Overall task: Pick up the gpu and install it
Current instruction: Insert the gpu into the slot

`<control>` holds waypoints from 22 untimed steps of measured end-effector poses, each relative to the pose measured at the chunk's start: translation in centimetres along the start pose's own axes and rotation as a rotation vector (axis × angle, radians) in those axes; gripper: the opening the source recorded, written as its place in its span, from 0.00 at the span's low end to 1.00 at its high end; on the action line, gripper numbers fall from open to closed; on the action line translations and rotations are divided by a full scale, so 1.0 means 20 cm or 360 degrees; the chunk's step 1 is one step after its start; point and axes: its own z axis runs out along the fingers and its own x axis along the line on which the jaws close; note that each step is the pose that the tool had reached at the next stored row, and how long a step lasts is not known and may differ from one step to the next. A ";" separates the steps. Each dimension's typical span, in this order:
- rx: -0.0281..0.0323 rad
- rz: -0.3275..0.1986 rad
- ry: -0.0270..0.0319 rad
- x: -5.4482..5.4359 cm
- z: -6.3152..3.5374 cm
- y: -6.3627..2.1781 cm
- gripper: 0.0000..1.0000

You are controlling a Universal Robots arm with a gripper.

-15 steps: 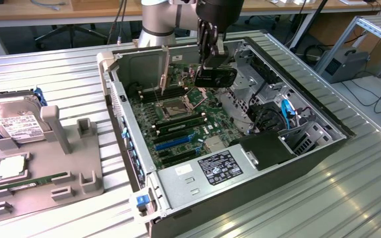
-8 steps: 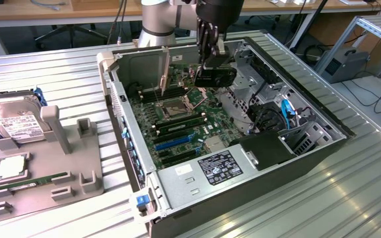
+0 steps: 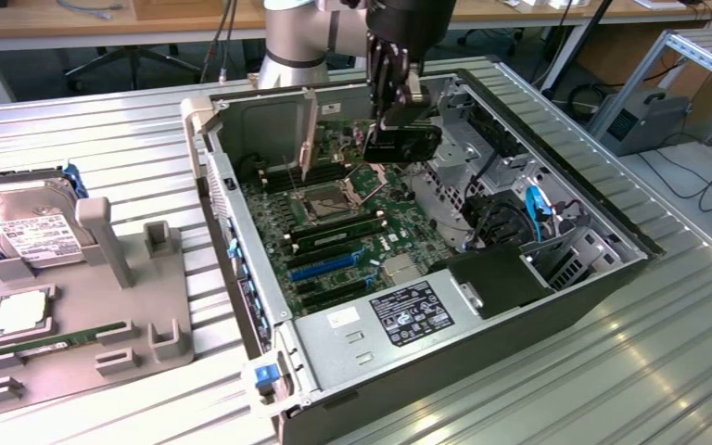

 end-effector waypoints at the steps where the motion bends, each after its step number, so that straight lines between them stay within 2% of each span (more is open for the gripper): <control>1: -0.00002 -0.0005 -0.00002 0.00 0.000 0.000 0.27; 22: -0.00040 -0.0133 -0.00028 0.00 0.001 0.000 0.27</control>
